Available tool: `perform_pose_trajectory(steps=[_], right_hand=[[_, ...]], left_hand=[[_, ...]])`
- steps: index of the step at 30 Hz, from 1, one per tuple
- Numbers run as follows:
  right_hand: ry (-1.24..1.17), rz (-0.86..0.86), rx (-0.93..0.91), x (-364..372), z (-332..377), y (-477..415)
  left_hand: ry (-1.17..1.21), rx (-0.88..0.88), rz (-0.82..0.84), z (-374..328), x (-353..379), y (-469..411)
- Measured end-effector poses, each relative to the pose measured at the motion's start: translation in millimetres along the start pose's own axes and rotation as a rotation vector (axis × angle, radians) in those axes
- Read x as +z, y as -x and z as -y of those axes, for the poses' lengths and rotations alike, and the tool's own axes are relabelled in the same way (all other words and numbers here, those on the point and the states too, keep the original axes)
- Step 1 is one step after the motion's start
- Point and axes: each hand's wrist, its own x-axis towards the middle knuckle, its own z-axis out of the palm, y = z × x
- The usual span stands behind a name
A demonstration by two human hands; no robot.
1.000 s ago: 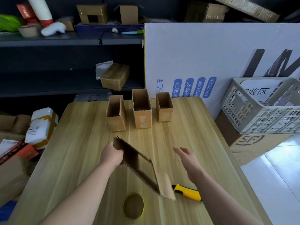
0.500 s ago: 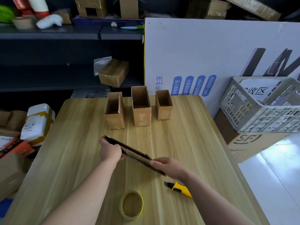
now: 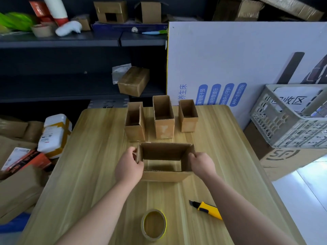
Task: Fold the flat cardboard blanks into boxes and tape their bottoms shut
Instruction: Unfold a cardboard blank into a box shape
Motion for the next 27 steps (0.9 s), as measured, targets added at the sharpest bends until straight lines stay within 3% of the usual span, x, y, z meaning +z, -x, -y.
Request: perform_pose_trajectory(steps=[4,12,20,24,27], right_hand=[[0.022,-0.057,-0.016,20.5,-2.1,2.2],[-0.016,-0.067,-0.032,14.7,3.2,-0.1],[0.062,0.015,-0.016,6.6,12.3,-19.4],[0.182,0.049,-0.055,5.0,14.6,-22.7],[0.129,0.033,0.000,13.5,5.4,-21.9]], left_hand=[[-0.012,-0.020,0.020,10.4,10.4,9.4],[-0.070,0.171,0.254,15.2,0.5,-6.3],[-0.054,0.162,0.353,5.8,5.3,-22.4],[0.039,0.067,0.313,4.1,6.0,-28.0],[0.046,0.079,0.322,3.2,13.0,-23.9]])
